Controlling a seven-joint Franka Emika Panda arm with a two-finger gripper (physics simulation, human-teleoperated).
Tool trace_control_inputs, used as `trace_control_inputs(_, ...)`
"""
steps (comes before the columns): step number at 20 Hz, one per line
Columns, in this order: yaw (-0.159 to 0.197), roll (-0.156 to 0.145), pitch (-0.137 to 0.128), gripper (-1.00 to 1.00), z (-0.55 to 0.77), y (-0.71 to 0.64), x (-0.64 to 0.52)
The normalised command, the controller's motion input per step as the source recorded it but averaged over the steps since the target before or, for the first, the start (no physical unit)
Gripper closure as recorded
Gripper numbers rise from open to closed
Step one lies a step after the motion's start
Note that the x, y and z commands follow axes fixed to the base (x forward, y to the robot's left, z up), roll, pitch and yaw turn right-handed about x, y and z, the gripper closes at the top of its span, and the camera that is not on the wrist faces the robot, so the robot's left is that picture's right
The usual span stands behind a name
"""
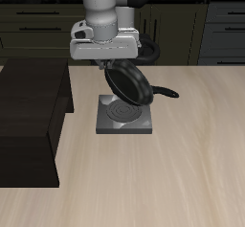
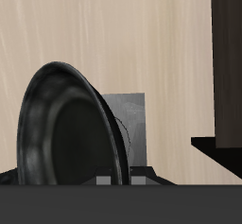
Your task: Place the frypan on the flat stove and turn on the stove
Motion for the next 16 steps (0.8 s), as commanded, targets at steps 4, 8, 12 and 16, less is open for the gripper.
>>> trace_control_inputs(4,-0.014,-0.002,0.02,1.0,-0.2,-0.06,0.02)
trace_control_inputs(8,-0.002,-0.003,0.002,1.0,-0.12,0.0,-0.09)
trace_control_inputs(12,0.013,0.022,-0.007,1.0,-0.07,0.07,-0.16)
trace_control_inputs(16,0.023,0.026,-0.016,1.0,-0.02,0.14,-0.15)
